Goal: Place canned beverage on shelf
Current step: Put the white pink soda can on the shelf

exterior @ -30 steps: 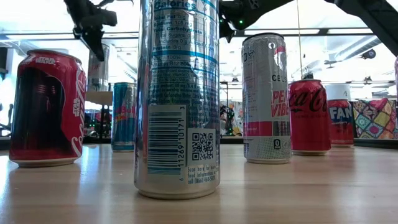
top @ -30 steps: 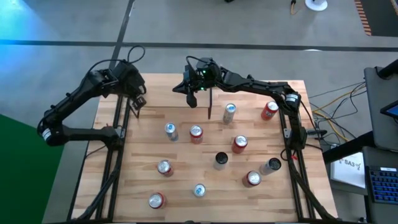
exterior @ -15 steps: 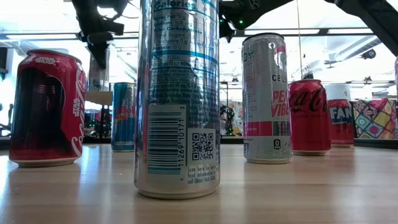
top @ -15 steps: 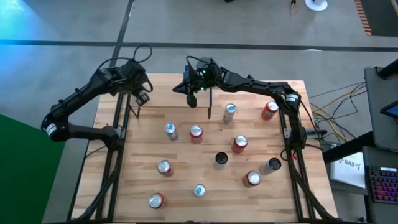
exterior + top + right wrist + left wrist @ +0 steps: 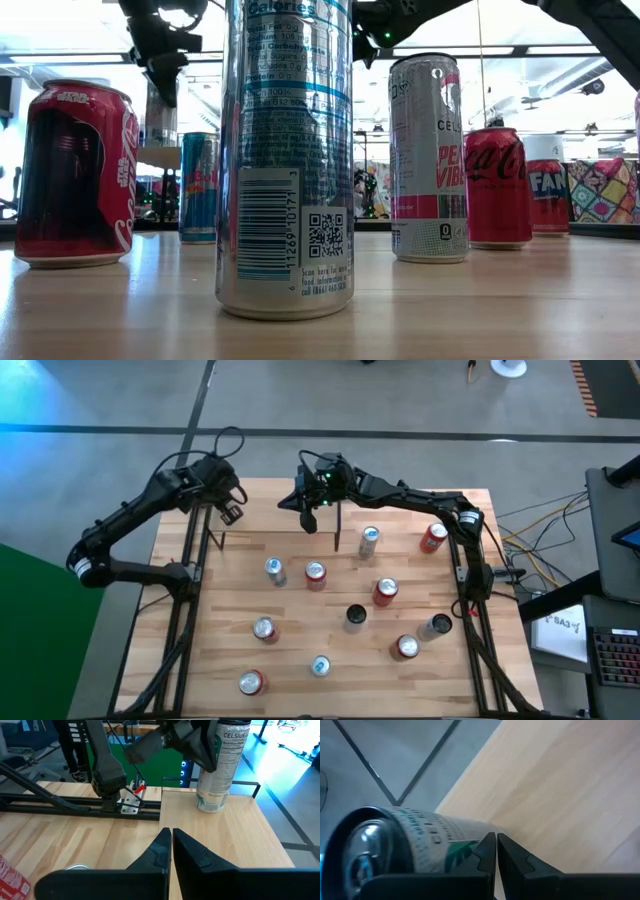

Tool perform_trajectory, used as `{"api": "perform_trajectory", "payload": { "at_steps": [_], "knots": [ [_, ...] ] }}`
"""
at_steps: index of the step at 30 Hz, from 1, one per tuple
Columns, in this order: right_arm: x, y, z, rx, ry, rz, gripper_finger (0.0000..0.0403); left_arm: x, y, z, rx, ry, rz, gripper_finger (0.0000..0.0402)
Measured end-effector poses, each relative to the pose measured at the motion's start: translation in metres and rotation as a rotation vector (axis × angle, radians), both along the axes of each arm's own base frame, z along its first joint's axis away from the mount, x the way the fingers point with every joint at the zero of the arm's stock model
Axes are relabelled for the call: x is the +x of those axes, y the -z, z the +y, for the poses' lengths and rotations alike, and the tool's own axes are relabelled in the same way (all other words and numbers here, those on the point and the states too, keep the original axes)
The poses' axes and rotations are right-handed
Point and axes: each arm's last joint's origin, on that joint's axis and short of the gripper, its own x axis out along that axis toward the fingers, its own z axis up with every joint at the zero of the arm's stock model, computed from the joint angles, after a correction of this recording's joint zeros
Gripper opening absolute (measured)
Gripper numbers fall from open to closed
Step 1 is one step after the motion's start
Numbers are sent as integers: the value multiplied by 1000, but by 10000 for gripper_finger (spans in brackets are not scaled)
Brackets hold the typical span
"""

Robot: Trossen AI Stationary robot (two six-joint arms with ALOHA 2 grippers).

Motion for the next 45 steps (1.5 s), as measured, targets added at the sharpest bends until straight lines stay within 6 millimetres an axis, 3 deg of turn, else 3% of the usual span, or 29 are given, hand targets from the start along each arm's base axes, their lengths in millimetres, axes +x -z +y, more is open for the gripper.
{"api": "perform_trajectory", "payload": {
  "at_steps": [8,15,32,45],
  "knots": [
    [0,0,0,0,0,0,9,-17,-13,-18,-32,56,-97,0],
    [0,0,0,0,0,-1,9,-27,-10,-28,-105,44,-88,0],
    [0,0,0,1,0,0,9,-12,11,-9,-75,-3,47,0],
    [0,0,0,1,0,0,9,-18,10,2,-59,-48,43,0]
  ]
}}
